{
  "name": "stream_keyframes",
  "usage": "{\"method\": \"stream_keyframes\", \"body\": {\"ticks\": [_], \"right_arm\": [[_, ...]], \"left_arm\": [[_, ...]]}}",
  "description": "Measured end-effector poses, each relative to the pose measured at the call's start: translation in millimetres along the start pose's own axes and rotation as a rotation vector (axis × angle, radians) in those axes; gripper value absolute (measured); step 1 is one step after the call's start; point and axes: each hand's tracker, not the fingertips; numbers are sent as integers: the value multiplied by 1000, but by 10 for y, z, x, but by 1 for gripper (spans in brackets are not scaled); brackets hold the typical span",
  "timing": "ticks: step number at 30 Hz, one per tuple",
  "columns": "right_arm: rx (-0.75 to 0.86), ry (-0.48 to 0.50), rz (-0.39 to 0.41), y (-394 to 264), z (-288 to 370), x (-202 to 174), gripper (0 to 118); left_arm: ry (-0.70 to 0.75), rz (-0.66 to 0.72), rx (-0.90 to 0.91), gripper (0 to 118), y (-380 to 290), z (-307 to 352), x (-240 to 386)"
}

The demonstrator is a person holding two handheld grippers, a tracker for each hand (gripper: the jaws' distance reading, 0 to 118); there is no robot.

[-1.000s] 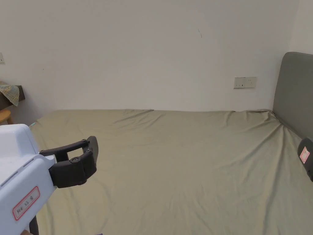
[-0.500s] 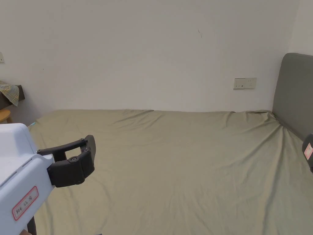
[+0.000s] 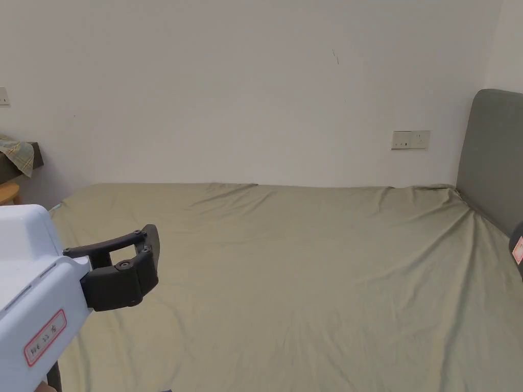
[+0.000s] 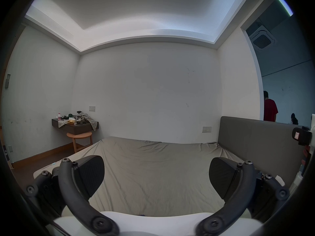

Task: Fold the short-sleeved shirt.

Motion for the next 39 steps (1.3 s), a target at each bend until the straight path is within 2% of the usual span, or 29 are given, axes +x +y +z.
{"method": "stream_keyframes", "body": {"ticks": [23,39], "right_arm": [[15,-16,-3,58,68,-35,118],[-67,-25,4,-168,-257,-1,118]], "left_arm": [[2,-14,-11,118,-1,-20,30],[-7,-30,-100,118,-232,-371,119]]}}
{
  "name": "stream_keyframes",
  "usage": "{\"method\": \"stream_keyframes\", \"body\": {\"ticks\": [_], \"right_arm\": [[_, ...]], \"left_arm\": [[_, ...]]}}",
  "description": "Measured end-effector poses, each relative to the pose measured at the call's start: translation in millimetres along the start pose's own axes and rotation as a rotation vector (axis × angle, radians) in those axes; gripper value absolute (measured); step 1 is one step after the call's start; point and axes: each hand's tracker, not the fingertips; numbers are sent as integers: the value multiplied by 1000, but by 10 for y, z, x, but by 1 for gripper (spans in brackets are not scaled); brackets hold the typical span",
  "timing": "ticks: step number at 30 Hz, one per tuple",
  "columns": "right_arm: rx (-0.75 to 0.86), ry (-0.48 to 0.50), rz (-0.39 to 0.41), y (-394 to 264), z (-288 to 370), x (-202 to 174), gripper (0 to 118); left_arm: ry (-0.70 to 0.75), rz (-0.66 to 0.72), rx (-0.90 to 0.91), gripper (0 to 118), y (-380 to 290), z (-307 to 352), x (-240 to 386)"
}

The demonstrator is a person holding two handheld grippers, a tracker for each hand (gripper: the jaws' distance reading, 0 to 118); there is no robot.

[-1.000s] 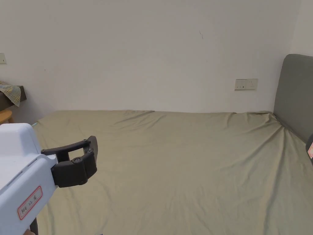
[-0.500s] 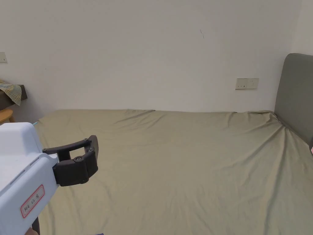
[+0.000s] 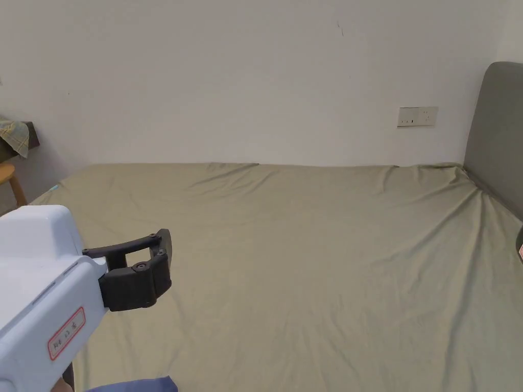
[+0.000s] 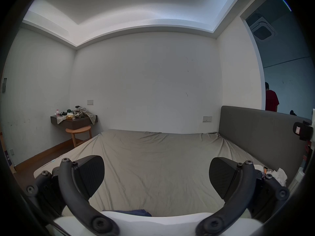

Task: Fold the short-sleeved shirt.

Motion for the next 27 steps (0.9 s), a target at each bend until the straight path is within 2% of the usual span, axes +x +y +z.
{"method": "stream_keyframes", "body": {"ticks": [11,14,16,19,21,23,25,27], "right_arm": [[-90,8,9,-234,-420,-11,118],[-219,15,36,-429,-681,-22,118],[-411,11,61,-722,-1009,-55,118],[-603,54,-19,-1529,-1487,-54,118],[-756,17,-54,-2166,-1751,-28,118],[-797,7,-27,-2641,-1907,-65,118],[-836,-2,65,-2995,-2024,-125,118],[-842,74,97,-3219,-2116,-145,118]], "left_arm": [[-18,-17,-88,118,-202,-428,126],[-38,-10,-194,118,-365,-672,207],[-61,18,-302,118,-622,-951,308],[-120,70,-467,118,-1273,-1431,557],[-118,103,-585,118,-1824,-1736,751],[-93,84,-662,118,-2288,-1947,939],[-65,41,-714,118,-2663,-2101,1083],[-56,40,-721,118,-2884,-2193,1161]]}}
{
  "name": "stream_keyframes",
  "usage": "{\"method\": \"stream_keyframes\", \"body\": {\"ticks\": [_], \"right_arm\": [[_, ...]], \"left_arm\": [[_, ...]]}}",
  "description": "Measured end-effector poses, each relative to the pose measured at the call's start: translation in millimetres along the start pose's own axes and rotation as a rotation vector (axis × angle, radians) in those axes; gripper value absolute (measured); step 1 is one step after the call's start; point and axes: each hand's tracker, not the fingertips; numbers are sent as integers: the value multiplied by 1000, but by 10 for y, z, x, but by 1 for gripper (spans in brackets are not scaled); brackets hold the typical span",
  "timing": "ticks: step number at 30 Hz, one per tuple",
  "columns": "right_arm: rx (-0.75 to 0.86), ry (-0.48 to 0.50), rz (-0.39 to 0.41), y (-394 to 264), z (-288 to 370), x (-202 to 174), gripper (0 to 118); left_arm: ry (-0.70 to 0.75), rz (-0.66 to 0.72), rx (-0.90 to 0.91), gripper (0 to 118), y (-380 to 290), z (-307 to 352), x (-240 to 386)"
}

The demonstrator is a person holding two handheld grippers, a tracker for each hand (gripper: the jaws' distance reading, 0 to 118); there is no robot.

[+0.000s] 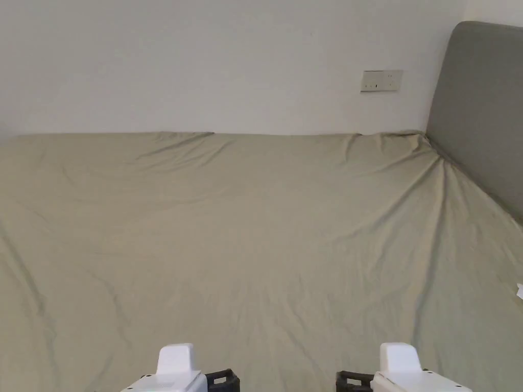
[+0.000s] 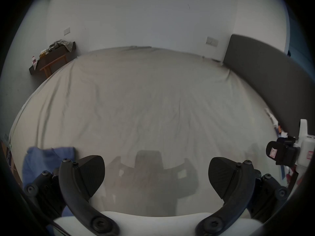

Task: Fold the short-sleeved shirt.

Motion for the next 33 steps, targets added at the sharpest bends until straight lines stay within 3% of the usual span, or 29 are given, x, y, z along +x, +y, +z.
{"method": "stream_keyframes", "body": {"ticks": [4,5,6,7,8,33], "right_arm": [[-186,-55,-24,-240,-421,-36,118],[-175,-47,-46,-358,-498,-29,118],[16,-80,27,-375,-314,-126,118],[-56,-62,2,-290,-307,-100,118],[-74,-63,-4,-264,-367,-66,118],[-76,-61,-2,-315,-327,-120,118]], "left_arm": [[-5,-23,-68,118,-185,-316,66],[1,-22,-104,118,-248,-382,67],[9,-32,-126,118,-341,-461,65],[25,-84,-32,118,-416,-452,98],[22,-53,-63,118,-339,-373,111],[30,-60,-70,118,-325,-379,120]]}}
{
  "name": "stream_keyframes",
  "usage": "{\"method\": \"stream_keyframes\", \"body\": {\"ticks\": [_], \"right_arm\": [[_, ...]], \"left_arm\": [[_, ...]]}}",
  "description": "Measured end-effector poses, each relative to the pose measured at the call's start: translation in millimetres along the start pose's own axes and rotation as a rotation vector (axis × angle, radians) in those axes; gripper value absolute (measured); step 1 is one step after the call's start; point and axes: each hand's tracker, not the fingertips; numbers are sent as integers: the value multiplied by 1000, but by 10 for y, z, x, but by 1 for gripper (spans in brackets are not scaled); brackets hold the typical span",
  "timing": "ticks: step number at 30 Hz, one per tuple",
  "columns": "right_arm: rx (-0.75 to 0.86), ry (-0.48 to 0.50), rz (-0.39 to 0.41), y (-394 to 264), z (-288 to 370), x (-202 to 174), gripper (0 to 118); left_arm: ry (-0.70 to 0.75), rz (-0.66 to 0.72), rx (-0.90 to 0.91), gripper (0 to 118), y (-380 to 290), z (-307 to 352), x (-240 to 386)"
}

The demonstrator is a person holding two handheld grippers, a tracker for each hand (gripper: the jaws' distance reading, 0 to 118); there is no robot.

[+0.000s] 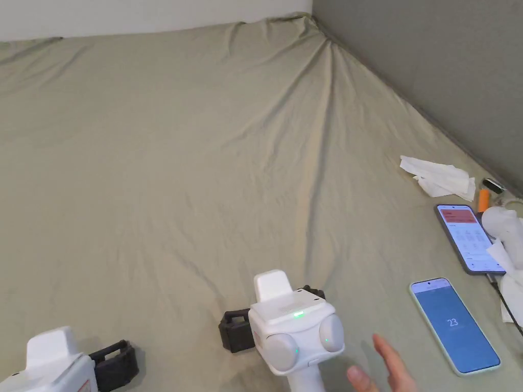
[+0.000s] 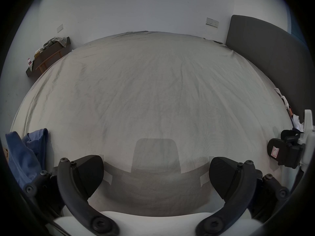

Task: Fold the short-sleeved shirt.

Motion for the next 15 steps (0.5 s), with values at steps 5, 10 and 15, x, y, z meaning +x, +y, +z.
{"method": "stream_keyframes", "body": {"ticks": [5,10,15], "right_arm": [[-3,2,-2,6,-14,13,118],[-3,3,-2,6,0,13,118],[-5,5,-3,10,-2,17,118]], "left_arm": [[-1,1,-3,118,0,-2,-8],[0,0,1,118,-1,-1,-8],[1,0,-3,118,7,-7,-2]]}}
